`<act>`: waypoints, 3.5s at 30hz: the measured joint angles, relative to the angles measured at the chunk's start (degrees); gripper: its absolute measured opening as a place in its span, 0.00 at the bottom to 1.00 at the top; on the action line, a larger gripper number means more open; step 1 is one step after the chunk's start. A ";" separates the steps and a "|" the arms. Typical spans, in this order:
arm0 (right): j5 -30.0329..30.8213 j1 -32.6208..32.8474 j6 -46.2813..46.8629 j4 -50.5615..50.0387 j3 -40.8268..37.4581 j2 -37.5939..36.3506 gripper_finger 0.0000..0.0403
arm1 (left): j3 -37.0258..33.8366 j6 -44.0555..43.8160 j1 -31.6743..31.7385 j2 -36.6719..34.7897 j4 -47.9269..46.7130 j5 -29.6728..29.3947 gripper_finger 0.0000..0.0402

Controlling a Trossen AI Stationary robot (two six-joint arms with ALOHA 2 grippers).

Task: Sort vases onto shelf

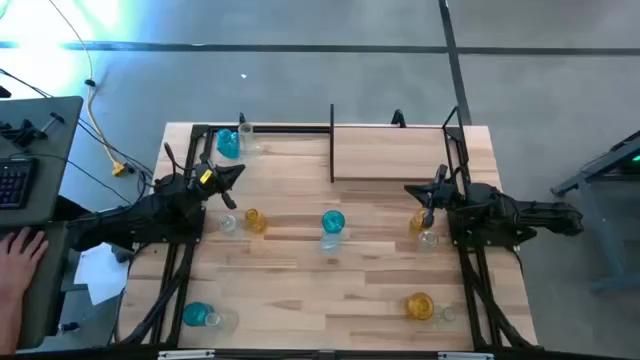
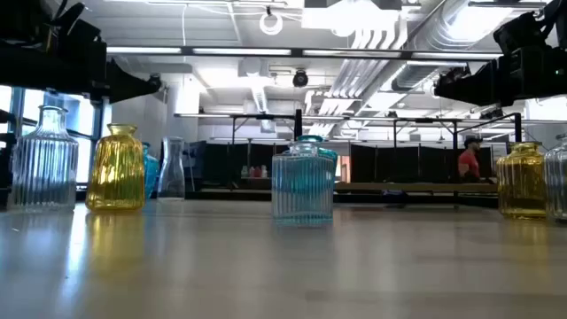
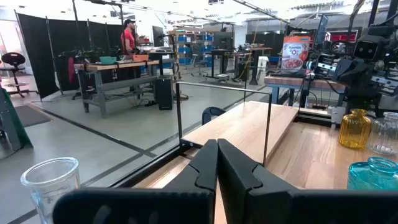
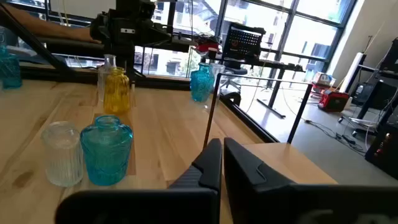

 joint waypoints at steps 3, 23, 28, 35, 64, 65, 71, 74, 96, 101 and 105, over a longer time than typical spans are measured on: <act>0.00 0.01 -0.01 0.01 0.01 0.02 0.00 | 0.00 0.02 -0.02 0.01 0.02 0.00 0.00; -0.01 0.02 0.00 0.01 0.02 0.01 0.00 | 0.00 0.00 -0.02 0.00 0.00 0.00 0.00; 0.00 0.00 0.00 0.00 0.00 0.02 0.00 | 0.00 0.02 -0.02 0.01 0.01 -0.02 0.00; 0.00 0.01 -0.01 0.01 0.01 0.01 0.00 | 0.00 0.01 0.00 0.01 0.01 -0.01 0.00; 0.00 0.02 -0.02 0.02 0.02 0.02 0.00 | 0.00 0.02 0.00 0.02 0.01 -0.02 0.00; 0.00 0.02 -0.04 0.04 0.00 0.00 0.00 | 0.00 0.02 0.00 0.02 0.02 -0.01 0.00; 0.17 0.00 1.43 3.00 -0.04 0.02 0.00 | 0.00 0.01 -0.01 0.02 0.00 0.00 0.00; 0.11 0.00 6.42 5.22 -0.04 0.02 0.00 | 0.02 0.02 0.00 0.02 0.00 -0.02 0.00; -1.74 0.02 12.80 21.15 -0.04 4.12 0.00 | 0.00 0.01 0.00 0.01 0.01 0.00 0.00; -3.05 0.02 13.14 28.11 -0.04 10.95 0.00 | 0.00 0.02 0.00 0.02 0.00 -0.02 0.00; -3.10 0.04 13.10 33.85 -0.02 16.56 0.00 | 0.00 0.01 -0.01 0.02 0.01 0.00 0.00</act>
